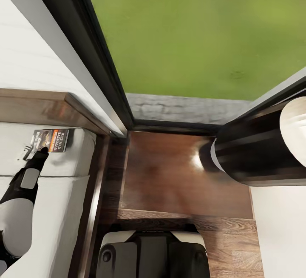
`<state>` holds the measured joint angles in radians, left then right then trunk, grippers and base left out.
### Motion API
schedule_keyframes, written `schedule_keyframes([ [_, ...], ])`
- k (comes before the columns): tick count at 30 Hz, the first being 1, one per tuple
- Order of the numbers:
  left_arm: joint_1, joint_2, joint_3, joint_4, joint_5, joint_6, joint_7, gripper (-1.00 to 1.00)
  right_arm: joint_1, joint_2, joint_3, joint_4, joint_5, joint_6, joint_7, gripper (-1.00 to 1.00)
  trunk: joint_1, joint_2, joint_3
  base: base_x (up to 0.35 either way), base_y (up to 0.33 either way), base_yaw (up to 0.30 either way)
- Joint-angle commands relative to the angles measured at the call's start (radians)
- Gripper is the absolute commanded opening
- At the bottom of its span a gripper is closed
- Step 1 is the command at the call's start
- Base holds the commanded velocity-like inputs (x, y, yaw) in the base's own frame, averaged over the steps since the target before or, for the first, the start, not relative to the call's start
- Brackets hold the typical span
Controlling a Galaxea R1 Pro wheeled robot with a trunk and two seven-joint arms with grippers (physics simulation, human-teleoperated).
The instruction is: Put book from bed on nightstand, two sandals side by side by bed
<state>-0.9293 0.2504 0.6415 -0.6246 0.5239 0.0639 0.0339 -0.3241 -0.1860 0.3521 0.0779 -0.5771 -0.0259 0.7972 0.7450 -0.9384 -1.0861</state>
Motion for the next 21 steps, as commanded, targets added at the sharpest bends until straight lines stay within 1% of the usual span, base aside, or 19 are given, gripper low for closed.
schedule_keyframes([
  [1,0.006,0.000,0.001,0.004,0.010,0.009,0.003,1.00,-0.001,0.000,0.008,0.003,-0.009,-0.003,0.005,1.00,0.000,-0.001,0.000,0.000,0.000,0.000],
  [4,0.023,0.011,0.004,0.021,0.016,0.014,0.002,1.00,-0.001,0.000,0.008,0.003,-0.009,-0.003,0.005,1.00,0.000,-0.001,0.000,0.000,0.000,0.000],
  [9,0.051,0.040,0.030,0.049,0.044,0.042,-0.004,1.00,-0.001,0.000,0.008,0.003,-0.009,-0.004,0.005,1.00,0.000,-0.001,0.000,0.000,0.000,0.000],
  [13,0.059,0.062,0.036,0.071,0.065,0.065,-0.004,1.00,-0.001,0.000,0.008,0.003,-0.009,-0.006,0.005,1.00,0.000,-0.001,0.000,0.000,0.000,0.000],
  [19,0.060,0.096,0.039,0.037,0.099,0.098,-0.005,1.00,-0.001,0.000,0.009,0.003,-0.009,-0.008,0.003,1.00,0.000,-0.001,0.000,0.000,0.000,0.000],
  [20,0.060,0.108,0.039,-0.050,0.213,0.348,-0.005,1.00,-0.001,0.000,0.009,0.003,-0.009,-0.008,0.002,1.00,0.000,-0.001,0.000,0.000,0.000,0.000],
  [21,0.060,0.108,0.040,-0.062,0.214,0.363,-0.006,1.00,-0.001,0.000,0.009,0.003,-0.009,-0.008,0.002,1.00,0.000,-0.001,0.000,0.000,0.000,0.000],
])
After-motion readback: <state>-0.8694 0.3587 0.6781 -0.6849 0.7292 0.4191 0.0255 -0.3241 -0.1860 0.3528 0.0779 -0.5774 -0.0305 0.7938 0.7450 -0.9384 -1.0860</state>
